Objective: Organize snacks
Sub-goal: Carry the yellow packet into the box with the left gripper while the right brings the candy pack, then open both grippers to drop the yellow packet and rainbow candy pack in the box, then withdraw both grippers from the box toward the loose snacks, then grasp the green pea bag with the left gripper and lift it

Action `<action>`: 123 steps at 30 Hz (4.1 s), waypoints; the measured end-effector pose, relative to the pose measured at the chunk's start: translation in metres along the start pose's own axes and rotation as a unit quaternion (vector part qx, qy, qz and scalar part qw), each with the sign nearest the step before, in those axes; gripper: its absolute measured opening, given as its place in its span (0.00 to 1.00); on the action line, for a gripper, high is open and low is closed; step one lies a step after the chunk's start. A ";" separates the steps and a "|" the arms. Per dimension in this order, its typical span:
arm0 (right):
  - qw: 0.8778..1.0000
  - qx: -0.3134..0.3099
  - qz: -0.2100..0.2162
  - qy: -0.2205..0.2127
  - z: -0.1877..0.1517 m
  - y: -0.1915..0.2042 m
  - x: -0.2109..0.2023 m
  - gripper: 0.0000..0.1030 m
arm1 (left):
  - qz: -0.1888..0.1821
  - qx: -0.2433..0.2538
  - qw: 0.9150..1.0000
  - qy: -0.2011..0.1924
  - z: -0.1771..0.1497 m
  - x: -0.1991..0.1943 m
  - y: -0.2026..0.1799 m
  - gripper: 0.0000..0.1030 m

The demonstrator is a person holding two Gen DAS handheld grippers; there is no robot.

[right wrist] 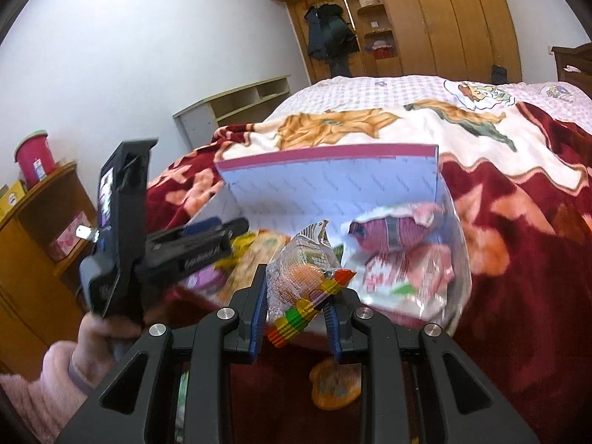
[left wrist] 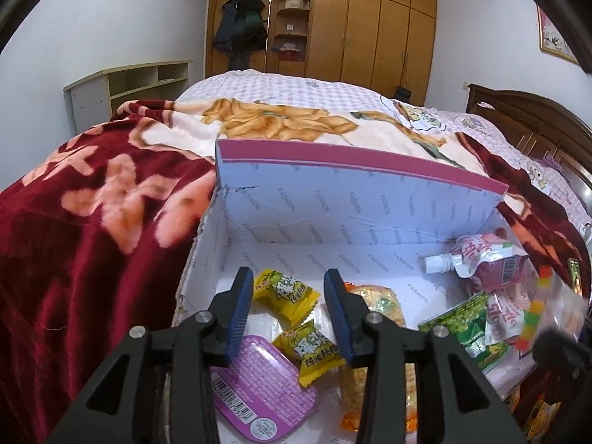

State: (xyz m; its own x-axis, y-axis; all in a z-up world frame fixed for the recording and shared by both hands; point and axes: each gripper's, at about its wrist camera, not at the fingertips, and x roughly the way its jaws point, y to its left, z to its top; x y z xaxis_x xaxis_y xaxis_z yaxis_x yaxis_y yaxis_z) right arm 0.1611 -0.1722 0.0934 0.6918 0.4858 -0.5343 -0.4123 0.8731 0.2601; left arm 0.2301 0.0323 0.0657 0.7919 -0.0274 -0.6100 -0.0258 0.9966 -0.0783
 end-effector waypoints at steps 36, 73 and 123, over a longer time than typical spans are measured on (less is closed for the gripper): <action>1.000 0.021 -0.014 -0.009 0.018 -0.002 0.054 0.52 | 0.012 0.013 1.000 -0.010 -0.006 -0.001 -0.005 0.54; 0.999 0.038 -0.029 -0.020 -0.017 0.010 -0.021 0.52 | -0.015 -0.001 1.000 0.006 -0.046 -0.095 -0.002 0.54; 0.995 0.030 -0.091 0.027 -0.090 -0.031 -0.089 0.52 | -0.088 0.049 0.993 0.063 -0.108 -0.139 -0.040 0.54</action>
State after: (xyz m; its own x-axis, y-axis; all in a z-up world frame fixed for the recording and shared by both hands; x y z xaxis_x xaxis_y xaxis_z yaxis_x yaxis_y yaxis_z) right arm 0.0587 -0.2462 0.0601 0.7176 0.3184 -0.6194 -0.2462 0.9479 0.2020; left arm 0.0552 -0.0119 0.0690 0.6968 -0.2045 -0.6875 0.1699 0.9783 -0.1187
